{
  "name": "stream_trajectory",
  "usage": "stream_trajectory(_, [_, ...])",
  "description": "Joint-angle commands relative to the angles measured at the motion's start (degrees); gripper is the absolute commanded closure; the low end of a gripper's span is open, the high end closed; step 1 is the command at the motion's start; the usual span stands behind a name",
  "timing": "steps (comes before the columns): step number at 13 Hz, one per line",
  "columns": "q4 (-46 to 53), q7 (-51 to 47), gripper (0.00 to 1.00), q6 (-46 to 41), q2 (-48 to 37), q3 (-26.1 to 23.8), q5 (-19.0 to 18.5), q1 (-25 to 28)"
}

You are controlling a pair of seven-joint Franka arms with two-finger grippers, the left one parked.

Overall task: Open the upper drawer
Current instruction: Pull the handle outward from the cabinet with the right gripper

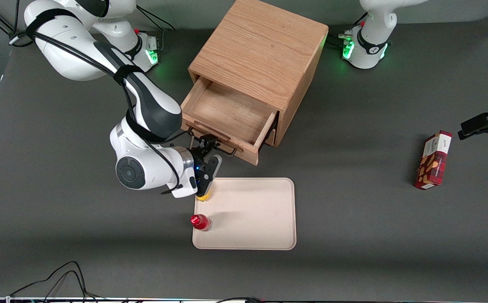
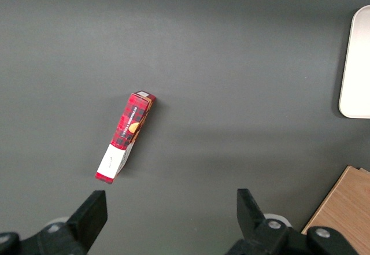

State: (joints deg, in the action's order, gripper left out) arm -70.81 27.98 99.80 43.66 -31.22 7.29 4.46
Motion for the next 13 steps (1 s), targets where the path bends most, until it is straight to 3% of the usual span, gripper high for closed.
stream_trajectory(1, [5.0, 0.8, 0.00, -1.8, 2.7, 0.6, -1.6, 0.4])
stream_trajectory(13, [14.3, 5.0, 0.00, -6.2, 6.1, 6.0, -1.9, 1.0])
